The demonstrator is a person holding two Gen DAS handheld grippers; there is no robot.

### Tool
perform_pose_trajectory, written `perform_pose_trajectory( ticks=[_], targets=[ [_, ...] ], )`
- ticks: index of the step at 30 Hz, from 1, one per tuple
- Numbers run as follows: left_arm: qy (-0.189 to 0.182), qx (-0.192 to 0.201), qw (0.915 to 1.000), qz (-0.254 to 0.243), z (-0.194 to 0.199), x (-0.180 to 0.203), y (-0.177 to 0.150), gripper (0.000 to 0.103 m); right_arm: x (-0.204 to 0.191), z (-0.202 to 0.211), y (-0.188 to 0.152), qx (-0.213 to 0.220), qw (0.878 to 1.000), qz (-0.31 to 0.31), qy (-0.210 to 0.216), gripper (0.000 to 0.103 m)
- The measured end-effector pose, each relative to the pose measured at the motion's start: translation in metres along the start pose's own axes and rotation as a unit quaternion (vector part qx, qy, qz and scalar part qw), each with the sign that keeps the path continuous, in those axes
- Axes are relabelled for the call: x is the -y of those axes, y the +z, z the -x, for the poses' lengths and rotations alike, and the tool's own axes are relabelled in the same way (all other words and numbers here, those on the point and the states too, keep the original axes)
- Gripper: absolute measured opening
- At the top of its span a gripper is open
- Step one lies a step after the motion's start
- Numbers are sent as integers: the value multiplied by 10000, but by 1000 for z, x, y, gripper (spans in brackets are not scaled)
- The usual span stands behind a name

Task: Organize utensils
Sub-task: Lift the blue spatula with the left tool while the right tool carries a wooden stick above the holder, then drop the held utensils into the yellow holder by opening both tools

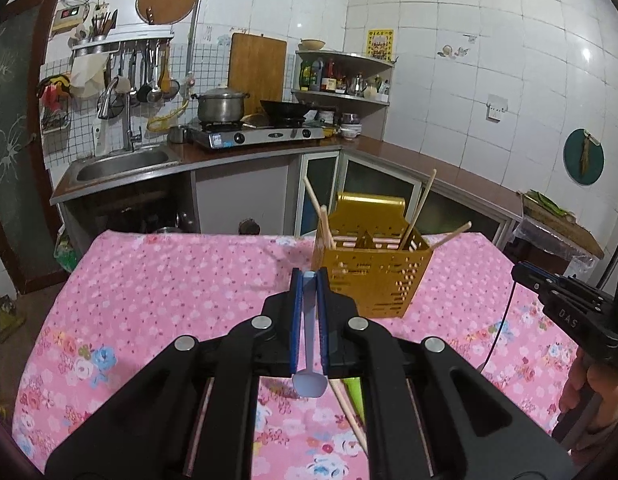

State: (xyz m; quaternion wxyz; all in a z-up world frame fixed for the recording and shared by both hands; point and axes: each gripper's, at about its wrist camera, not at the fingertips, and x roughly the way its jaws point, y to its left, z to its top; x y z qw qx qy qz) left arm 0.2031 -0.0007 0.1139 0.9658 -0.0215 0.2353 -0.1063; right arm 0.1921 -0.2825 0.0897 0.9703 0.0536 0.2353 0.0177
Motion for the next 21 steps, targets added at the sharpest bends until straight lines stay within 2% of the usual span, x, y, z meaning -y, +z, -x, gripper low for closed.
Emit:
perform_pose_trajectory(
  ticks=[7,12,18,21],
  targets=[
    [-192,218,9996,47,5,5,39,6,-8,4,38,232,9997,49,39,9],
    [-238,405,9989,-19,7,16,77,6,-17,10,82,525,9985,117,107,9],
    [-169,628,9977,-192,-4,33,127,6,-28,1,131,739,9971,157,108,9],
    [-94,673,9975,-200,-19,36,141,6,-30,-13,150,838,9964,160,28,9]
  ],
)
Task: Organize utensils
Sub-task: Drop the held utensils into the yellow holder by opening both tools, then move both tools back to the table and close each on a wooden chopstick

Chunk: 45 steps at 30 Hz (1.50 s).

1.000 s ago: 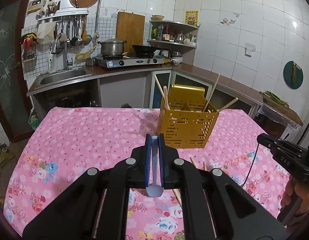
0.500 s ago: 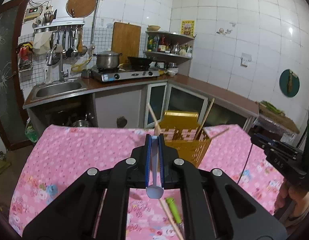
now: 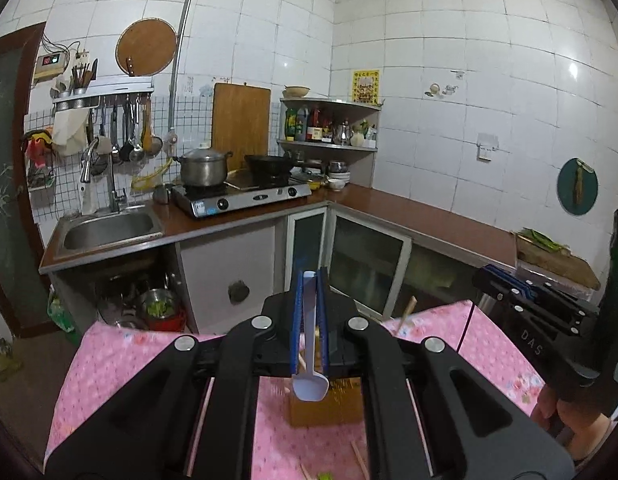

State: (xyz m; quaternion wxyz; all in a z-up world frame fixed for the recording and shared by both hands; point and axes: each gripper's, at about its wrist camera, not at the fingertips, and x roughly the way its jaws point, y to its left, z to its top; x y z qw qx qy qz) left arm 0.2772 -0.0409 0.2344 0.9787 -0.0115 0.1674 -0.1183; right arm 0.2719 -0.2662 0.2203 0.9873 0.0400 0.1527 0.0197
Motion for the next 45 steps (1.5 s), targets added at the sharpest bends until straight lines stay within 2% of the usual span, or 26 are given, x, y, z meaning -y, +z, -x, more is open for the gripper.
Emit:
perform_pose_trajectory(
  ticks=[6,15,18,22,27,30,31,33,34,35,37,39,42,44,45],
  targets=[
    [57,-136,9999,16,-53,2,-2,6,7,-41,12,106,9997,-219,-50,9],
    [-28,-538,9985,95,-117,-5,-41,6,16,-96,-30,37,9994,-335,-31,9],
    [-41,-672,9977,85,-129,-7,-55,6,15,-107,-42,-106,9997,-225,0,7],
    [-3,-635,9980,24,-131,-8,-65,6,15,-117,-61,-341,9994,-82,-20,7],
    [-15,-713,9974,115,-130,-14,-69,6,22,-125,-79,-630,9979,-133,-9,7],
    [53,-663,9976,174,-122,-20,-69,6,24,-119,-81,-639,9978,-158,38,7],
    [49,-655,9977,194,-120,-21,-68,9,26,-115,-80,-657,9977,-176,52,9],
    [35,-674,9973,272,-112,-26,-65,25,28,-109,-80,-715,9972,-185,77,11],
    [74,-629,9976,296,-106,-27,-64,35,30,-105,-80,-748,9970,-190,61,20],
    [120,-580,9978,281,-99,-28,-63,43,33,-100,-80,-758,9969,-203,53,36],
    [215,-525,9982,195,-87,-30,-62,55,36,-91,-82,-756,9969,-237,11,45],
    [320,-487,9982,167,-76,-33,-65,57,38,-84,-87,-829,9963,-218,-28,45],
    [425,-581,9970,276,-62,-45,-77,72,44,-74,-100,-980,9949,-222,-95,45],
    [476,-623,9961,402,-55,-55,-88,80,48,-68,-113,-1049,9940,-289,-93,51],
    [503,-688,9952,477,-53,-60,-96,81,49,-65,-118,-1068,9937,-313,-88,52]
  ],
)
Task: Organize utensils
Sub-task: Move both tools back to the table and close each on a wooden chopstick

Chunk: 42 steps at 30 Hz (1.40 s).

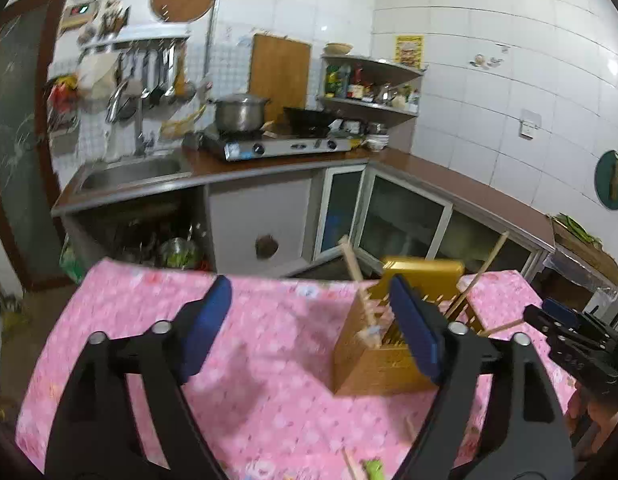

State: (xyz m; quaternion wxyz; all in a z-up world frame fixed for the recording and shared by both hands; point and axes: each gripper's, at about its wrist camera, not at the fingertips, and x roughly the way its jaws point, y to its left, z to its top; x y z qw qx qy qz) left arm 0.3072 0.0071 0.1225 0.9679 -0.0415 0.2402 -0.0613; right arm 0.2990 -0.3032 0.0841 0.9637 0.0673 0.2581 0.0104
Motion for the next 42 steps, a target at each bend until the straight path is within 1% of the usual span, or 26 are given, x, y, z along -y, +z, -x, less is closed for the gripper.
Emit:
perform_pose_trajectory(
  ticks=[3,6,7,12,20,25,28,29,30,32,34,37,38,39,40,41,42],
  targets=[
    [26,-225,9996,143,-2,-14,-19,82,-1,4,-21,-104,9999,36,-106,52],
    [55,-405,9989,220,-4,-23,-39,84,-4,10,-37,-90,9999,56,-67,52],
    [72,-454,9987,223,-5,-25,-44,87,-5,12,-39,-94,9999,69,-74,52],
    [106,-723,9971,234,-10,-30,-67,88,-11,12,-56,-314,9995,6,-79,52],
    [175,-1098,9936,194,-24,-26,-102,88,-18,-11,-99,-785,9968,-71,-163,52],
    [191,-1311,9911,140,-33,-17,-120,88,-30,-25,-113,-1063,9942,-81,-150,52],
    [124,-1544,9878,181,-43,-12,-133,87,-36,-34,-121,-1237,9922,-82,-128,51],
    [131,-1608,9867,182,-46,-10,-136,87,-38,-38,-123,-1315,9912,-75,-134,49],
    [135,-1669,9857,185,-49,-8,-138,86,-40,-40,-125,-1362,9906,-69,-129,48],
    [82,-1847,9826,183,-56,-5,-142,73,-43,-46,-129,-1497,9887,-65,-107,45],
    [5,-2011,9794,184,-62,-2,-146,67,-46,-50,-131,-1580,9874,-84,-94,43],
    [-67,-2152,9763,212,-68,4,-152,62,-50,-59,-134,-1734,9848,-98,-74,37],
    [-111,-2189,9755,211,-69,7,-153,61,-51,-62,-135,-1775,9840,-91,-92,34],
    [-144,-2222,9747,181,-70,10,-153,60,-51,-66,-138,-1855,9826,-92,-90,34],
    [-166,-2279,9735,110,-73,14,-155,55,-51,-68,-139,-1867,9823,-106,-56,34],
    [-175,-2342,9720,55,-76,17,-157,47,-52,-68,-139,-1870,9823,-79,-58,32],
    [-186,-2391,9708,23,-77,19,-157,44,-54,-68,-138,-1879,9822,-48,-50,29]
  ],
)
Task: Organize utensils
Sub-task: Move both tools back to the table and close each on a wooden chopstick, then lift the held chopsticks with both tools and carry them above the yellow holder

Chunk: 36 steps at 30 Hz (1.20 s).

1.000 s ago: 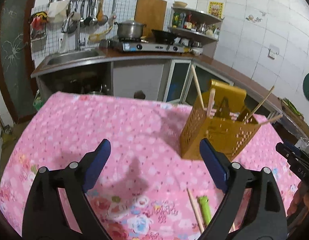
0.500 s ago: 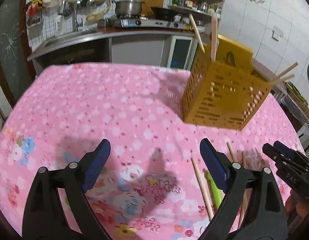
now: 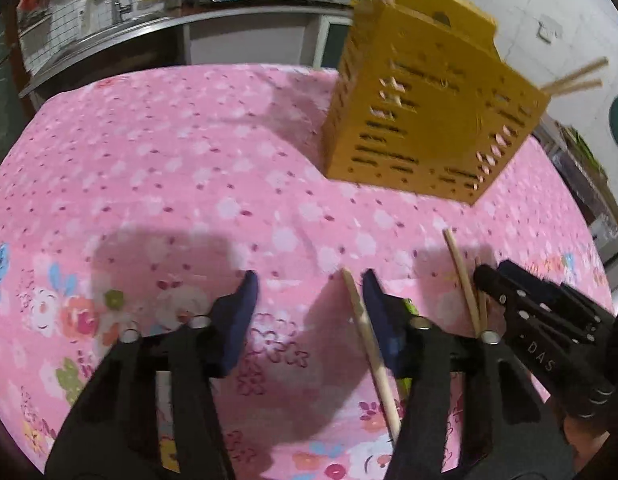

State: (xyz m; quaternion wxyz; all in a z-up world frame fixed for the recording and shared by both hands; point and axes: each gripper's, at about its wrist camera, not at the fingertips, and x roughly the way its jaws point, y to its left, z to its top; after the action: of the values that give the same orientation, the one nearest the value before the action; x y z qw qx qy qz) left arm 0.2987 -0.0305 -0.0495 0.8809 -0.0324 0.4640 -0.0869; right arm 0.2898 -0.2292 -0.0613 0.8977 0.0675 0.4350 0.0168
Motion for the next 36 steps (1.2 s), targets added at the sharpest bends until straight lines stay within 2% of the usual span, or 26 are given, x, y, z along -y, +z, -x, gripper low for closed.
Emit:
perform_pose_trajectory(
  ticks=[1,2,4,8,14,27,36],
  targets=[
    [6,-25,10000,-32,-1,2,0,42,-2,0,0,-14,10000,45,56,18],
    [30,-8,10000,-77,-1,4,0,39,-4,1,0,-42,9998,99,148,13],
    [1,-67,9999,-143,-2,8,0,30,-6,1,0,-58,9997,193,149,10],
    [-89,-217,9995,-206,-4,13,3,17,-2,-2,3,-182,9993,64,336,10],
    [28,-314,9986,-431,-10,26,5,9,-1,-6,8,-414,9983,-123,402,11],
    [67,-302,9983,-491,-7,24,7,7,15,-2,13,-453,9978,-146,467,6],
    [38,-12,9992,-409,15,20,17,3,37,23,21,-42,9982,-339,499,6]
  ],
)
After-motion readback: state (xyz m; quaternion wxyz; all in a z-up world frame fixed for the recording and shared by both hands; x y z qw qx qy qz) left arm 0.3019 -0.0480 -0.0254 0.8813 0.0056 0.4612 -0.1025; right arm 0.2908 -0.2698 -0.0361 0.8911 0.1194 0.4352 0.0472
